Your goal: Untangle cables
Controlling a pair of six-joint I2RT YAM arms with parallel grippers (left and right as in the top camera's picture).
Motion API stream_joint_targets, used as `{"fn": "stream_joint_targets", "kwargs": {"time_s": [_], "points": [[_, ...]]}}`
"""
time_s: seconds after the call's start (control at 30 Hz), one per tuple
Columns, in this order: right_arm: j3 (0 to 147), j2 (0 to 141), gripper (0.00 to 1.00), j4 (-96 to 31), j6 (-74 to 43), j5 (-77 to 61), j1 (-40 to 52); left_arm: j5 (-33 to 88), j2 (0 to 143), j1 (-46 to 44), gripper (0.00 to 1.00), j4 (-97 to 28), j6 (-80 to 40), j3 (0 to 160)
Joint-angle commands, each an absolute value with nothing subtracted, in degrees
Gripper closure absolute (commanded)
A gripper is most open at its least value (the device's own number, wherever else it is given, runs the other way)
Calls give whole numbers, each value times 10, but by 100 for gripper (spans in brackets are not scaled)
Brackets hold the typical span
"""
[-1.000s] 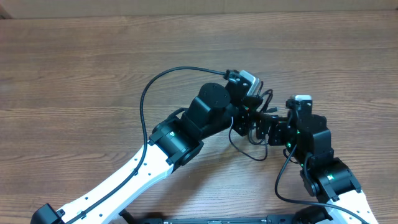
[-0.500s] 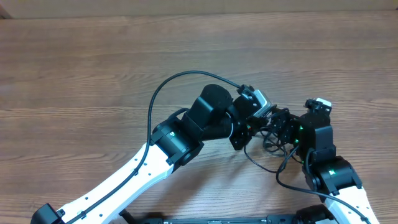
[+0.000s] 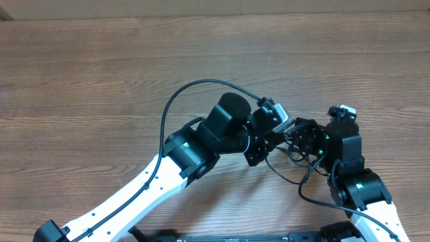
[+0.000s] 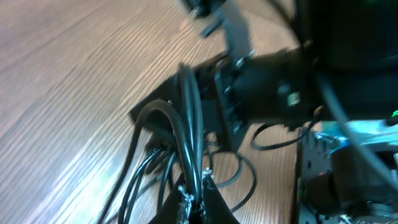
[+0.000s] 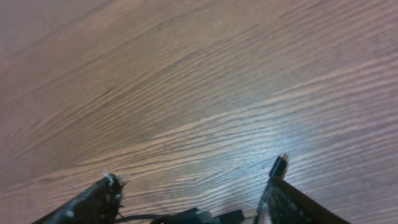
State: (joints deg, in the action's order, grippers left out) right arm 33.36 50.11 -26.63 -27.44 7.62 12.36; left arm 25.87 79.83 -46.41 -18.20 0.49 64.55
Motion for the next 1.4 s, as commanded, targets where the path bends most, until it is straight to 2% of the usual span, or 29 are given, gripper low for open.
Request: {"fn": "stream_joint_targets", "kwargs": {"time_s": [0.0,0.1,0.2,0.23,0.43,0.53,0.6,0.7,0.73,0.8,0.9,0.97,1.07,1.1,1.17,1.27,1.37], "points": [[338,502,24,-266,-305,122,115,194,790,-461,96,-209,17,654],[338,502,30,-268,-305,124,115,162,790,-460,96,-230,16,654],[338,502,48,-269,-305,124,115,157,790,-455,96,-241,15,654],[338,502,51,-269,-305,124,115,157,790,-453,96,-243,15,654],[338,502,51,-269,-313,127,115,144,790,-432,96,-275,12,654],[338,502,57,-269,-315,128,115,144,790,-421,96,-279,4,654],[338,502,64,-269,-315,128,115,144,790,-413,86,-278,-13,654],[338,502,76,-269,-315,128,115,145,790,-404,64,-276,-34,654],[338,502,79,-269,-315,128,115,145,790,-401,60,-276,-39,654],[338,502,86,-268,-315,128,115,147,790,-397,56,-276,-41,654],[338,502,91,-267,-315,128,115,147,790,-397,56,-274,-43,654],[338,502,91,-267,-315,128,115,147,790,-397,54,-272,-43,654],[338,502,90,-268,-315,128,115,147,790,-397,39,-268,-50,654],[338,502,87,-268,-315,128,115,149,790,-397,33,-268,-52,654],[338,502,73,-267,-315,128,115,149,790,-397,21,-268,-54,654],[338,502,46,-267,-316,128,115,149,793,-398,0,-266,-54,654],[338,502,34,-270,-323,128,115,149,806,-398,1,-256,-55,654]]}}
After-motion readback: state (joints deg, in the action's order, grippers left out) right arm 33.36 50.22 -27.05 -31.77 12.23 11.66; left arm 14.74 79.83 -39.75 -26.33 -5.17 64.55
